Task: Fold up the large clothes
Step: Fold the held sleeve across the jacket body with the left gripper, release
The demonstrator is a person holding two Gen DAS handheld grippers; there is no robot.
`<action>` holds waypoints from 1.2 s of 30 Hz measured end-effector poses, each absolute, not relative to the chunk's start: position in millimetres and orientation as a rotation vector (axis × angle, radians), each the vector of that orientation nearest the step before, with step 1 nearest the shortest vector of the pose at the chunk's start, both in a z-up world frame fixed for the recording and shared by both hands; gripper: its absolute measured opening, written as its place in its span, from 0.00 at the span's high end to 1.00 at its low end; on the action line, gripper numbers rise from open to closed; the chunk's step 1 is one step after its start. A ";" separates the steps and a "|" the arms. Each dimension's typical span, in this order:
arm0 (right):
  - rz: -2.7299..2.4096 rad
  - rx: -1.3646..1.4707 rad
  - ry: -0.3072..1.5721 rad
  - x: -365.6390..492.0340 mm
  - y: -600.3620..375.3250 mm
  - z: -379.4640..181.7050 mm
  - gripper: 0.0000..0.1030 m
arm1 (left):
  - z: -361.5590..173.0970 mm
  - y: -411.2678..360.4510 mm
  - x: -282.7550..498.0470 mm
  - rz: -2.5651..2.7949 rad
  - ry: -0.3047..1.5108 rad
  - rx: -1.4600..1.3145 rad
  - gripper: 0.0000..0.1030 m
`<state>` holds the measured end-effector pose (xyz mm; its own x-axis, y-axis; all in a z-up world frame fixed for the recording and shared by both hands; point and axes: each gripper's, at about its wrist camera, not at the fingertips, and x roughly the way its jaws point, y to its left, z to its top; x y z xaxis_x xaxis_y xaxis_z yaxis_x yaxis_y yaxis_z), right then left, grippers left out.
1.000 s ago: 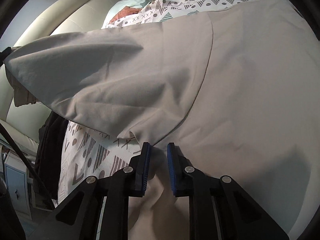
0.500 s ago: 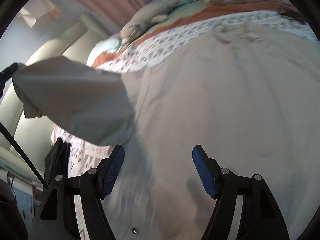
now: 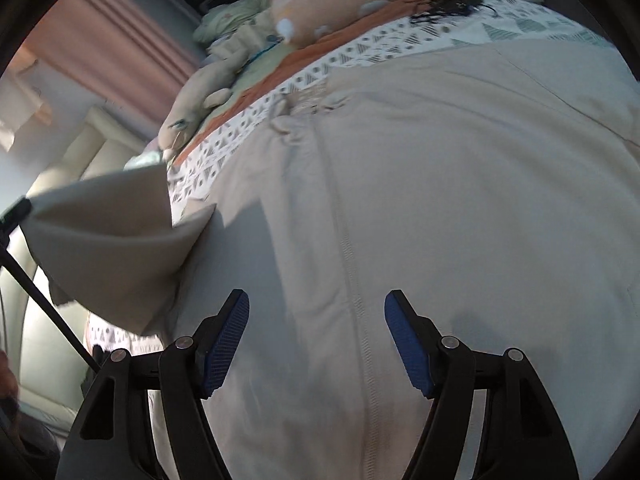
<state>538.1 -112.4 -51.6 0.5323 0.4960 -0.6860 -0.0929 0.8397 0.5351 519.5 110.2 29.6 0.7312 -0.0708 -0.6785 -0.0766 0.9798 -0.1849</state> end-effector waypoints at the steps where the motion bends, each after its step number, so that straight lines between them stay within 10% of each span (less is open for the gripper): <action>1: 0.362 0.499 0.954 544.9 -118.0 -53.2 0.33 | 22.8 103.5 525.2 -0.002 0.763 -0.212 0.95; 19: 0.326 0.654 0.903 545.1 -164.9 -57.5 0.33 | -106.5 20.0 546.0 -0.138 0.965 -0.360 0.94; 36: 0.351 0.486 0.907 531.6 -134.9 -38.2 0.33 | -104.4 51.4 473.5 -0.049 0.780 -0.421 0.93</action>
<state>531.6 -134.9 -38.2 0.5720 0.4851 -0.6614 -0.0863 0.8375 0.5396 473.5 51.4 -104.4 0.7138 -0.1964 -0.6722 -0.1114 0.9158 -0.3858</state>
